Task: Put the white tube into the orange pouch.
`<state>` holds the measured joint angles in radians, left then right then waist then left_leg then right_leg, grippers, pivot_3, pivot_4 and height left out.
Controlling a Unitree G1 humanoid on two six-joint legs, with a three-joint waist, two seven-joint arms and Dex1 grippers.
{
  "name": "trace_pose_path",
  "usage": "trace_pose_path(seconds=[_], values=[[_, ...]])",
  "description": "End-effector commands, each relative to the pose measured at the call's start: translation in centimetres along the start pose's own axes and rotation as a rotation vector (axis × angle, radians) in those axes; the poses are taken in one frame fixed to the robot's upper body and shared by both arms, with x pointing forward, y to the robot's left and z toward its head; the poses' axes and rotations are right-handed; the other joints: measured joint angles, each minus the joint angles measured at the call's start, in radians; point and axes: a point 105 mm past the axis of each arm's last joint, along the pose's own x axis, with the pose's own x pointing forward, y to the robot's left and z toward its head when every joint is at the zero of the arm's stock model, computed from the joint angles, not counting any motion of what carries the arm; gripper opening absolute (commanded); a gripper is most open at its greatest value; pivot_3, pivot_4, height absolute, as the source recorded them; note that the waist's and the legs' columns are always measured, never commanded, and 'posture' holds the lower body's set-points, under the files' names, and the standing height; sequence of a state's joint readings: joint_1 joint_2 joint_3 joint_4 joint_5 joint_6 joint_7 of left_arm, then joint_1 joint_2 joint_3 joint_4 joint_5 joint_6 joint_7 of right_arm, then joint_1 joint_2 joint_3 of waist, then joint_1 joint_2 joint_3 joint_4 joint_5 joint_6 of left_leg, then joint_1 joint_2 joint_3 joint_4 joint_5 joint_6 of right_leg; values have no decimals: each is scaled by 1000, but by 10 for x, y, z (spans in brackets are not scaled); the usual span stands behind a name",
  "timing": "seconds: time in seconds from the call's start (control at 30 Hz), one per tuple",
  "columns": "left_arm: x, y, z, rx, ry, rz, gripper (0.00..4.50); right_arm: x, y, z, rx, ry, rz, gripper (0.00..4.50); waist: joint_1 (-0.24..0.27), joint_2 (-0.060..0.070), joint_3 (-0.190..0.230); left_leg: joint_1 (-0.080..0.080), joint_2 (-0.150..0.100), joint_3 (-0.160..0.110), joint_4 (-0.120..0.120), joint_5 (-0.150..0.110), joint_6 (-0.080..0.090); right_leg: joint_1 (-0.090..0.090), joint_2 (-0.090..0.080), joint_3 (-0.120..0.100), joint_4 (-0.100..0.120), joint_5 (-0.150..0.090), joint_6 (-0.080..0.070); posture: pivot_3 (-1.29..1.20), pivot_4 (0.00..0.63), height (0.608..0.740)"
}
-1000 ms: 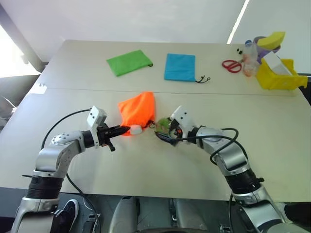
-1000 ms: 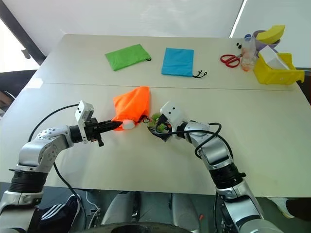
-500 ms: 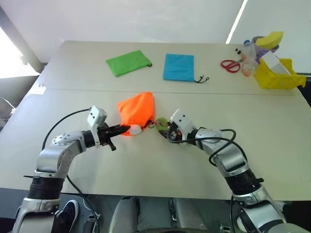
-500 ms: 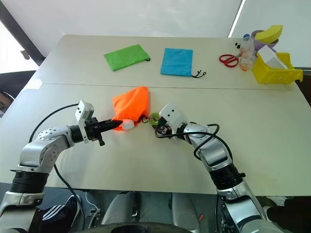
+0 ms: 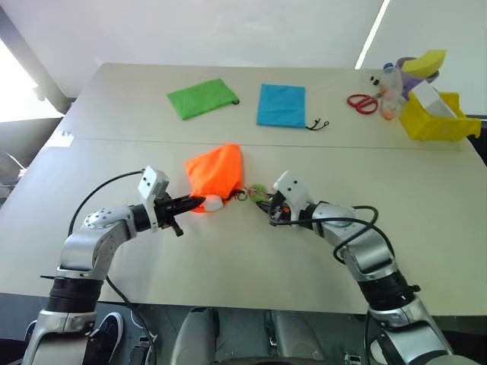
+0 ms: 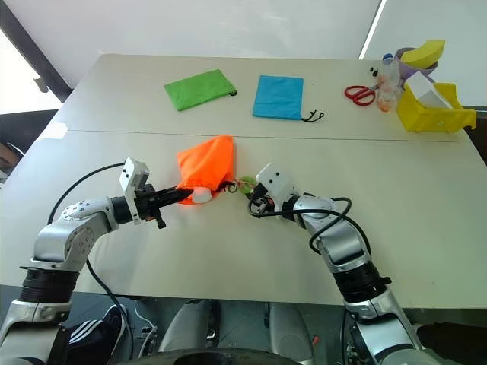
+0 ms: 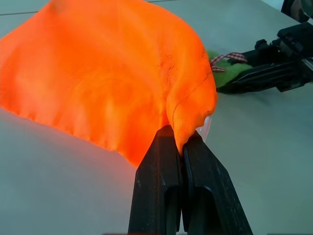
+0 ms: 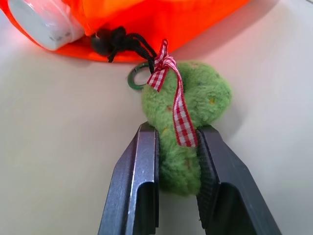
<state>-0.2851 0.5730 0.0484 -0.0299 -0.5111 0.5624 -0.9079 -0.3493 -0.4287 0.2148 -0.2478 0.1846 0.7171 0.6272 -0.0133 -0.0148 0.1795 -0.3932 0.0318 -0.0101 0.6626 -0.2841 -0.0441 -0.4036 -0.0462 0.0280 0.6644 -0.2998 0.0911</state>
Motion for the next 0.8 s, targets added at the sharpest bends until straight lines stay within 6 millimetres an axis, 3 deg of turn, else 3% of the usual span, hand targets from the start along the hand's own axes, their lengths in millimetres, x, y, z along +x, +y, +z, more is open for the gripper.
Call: trace_pose_path(seconds=[0.03, 0.13, 0.47, 0.63, 0.7, 0.8], values=[[-3, -4, 13, 43, -27, -16, 0, -30, 10, 20, -4, -81, 103, 897, 0, 0, 0, 0, 0, 0, 0, 0, 0, 0, 0, 0, 0, 0, 0, 0, 150, 740], [-4, -7, 17, 51, -28, -40, 0, -52, 17, 21, -6, -77, 198, 897, 0, 0, 0, 0, 0, 0, 0, 0, 0, 0, 0, 0, 0, 0, 0, 0, 150, 740], [-11, -20, 10, 186, 24, -138, 0, -85, 16, 38, 65, -171, 268, 897, -1, 0, 0, 1, 0, 0, 0, 0, 0, 1, 2, 0, 0, 0, 0, 0, 150, 740], [-17, -15, 5, 335, 68, -143, 0, -93, 11, 38, 78, -177, 267, 897, 1, -1, 1, 0, 0, 1, 0, 0, 0, 1, 0, 0, -2, 0, 0, 0, 150, 740], [-17, -12, 1, 483, 105, -153, 0, -87, -1, 32, 45, -143, 190, 897, 1, -1, 1, 0, 0, 1, 0, 0, 0, 1, 0, 0, -2, 0, -1, 0, 150, 740], [-13, -10, -1, 507, 89, -145, 0, -83, 1, 16, 28, -77, 195, 897, 1, -1, 1, 1, 0, 3, 0, 0, 0, 1, 1, 0, -2, 0, -1, 0, 150, 740]])
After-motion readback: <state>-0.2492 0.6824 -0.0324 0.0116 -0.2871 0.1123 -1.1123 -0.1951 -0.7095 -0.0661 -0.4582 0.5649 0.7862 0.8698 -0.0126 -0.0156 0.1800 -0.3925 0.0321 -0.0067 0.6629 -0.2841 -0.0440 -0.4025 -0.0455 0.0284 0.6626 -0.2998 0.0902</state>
